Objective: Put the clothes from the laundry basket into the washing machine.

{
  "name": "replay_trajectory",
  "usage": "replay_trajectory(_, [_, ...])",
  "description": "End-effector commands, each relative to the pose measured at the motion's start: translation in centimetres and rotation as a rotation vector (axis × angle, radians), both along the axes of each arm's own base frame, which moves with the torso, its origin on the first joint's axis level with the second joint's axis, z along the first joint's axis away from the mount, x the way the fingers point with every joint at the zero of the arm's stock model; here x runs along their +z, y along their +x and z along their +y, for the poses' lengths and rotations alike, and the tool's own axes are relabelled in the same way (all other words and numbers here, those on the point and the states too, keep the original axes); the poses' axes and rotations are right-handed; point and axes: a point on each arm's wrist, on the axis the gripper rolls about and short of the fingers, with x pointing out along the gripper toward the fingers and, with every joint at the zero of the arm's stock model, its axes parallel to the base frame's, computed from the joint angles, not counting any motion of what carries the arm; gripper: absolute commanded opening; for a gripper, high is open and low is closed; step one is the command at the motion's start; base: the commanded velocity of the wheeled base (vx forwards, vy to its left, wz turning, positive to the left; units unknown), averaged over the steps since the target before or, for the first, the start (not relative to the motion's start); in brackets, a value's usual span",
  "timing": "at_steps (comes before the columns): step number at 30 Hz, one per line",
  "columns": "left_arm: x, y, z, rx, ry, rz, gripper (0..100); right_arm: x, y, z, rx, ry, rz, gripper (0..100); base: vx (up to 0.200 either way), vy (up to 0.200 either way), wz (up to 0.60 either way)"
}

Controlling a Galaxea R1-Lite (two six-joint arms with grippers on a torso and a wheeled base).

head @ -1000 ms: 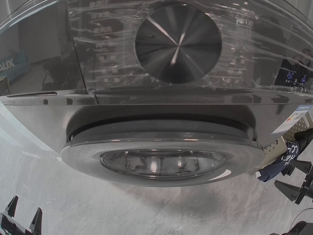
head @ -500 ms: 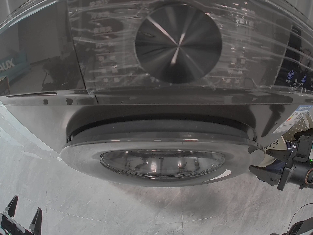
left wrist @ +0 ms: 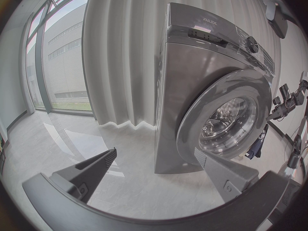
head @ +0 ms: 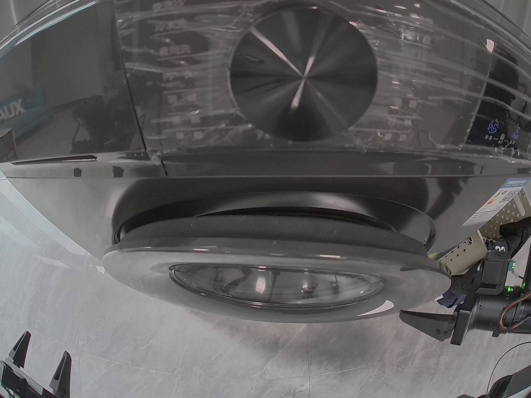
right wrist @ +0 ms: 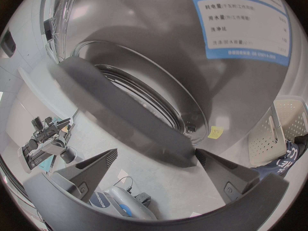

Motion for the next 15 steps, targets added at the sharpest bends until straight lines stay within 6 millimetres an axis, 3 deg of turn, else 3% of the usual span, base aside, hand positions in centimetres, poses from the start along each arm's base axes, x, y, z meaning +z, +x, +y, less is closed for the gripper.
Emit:
replay_trajectory(1, [-0.5, 0.0, 0.0, 0.000, 0.000, -0.002, 100, -0.3, -1.7, -1.2, -0.004, 0.018, -0.028, 100, -0.200, 0.000, 0.00])
replay_trajectory(5, [-0.5, 0.0, 0.0, 0.000, 0.000, -0.002, 100, -0.5, -2.3, -1.6, -0.008, 0.023, -0.036, 100, -0.200, 0.000, 0.00])
replay_trajectory(15, [-0.5, 0.0, 0.0, 0.000, 0.000, -0.002, 100, 0.8, 1.3, 0.7, -0.007, 0.001, -0.017, 100, 0.000, 0.000, 0.00])
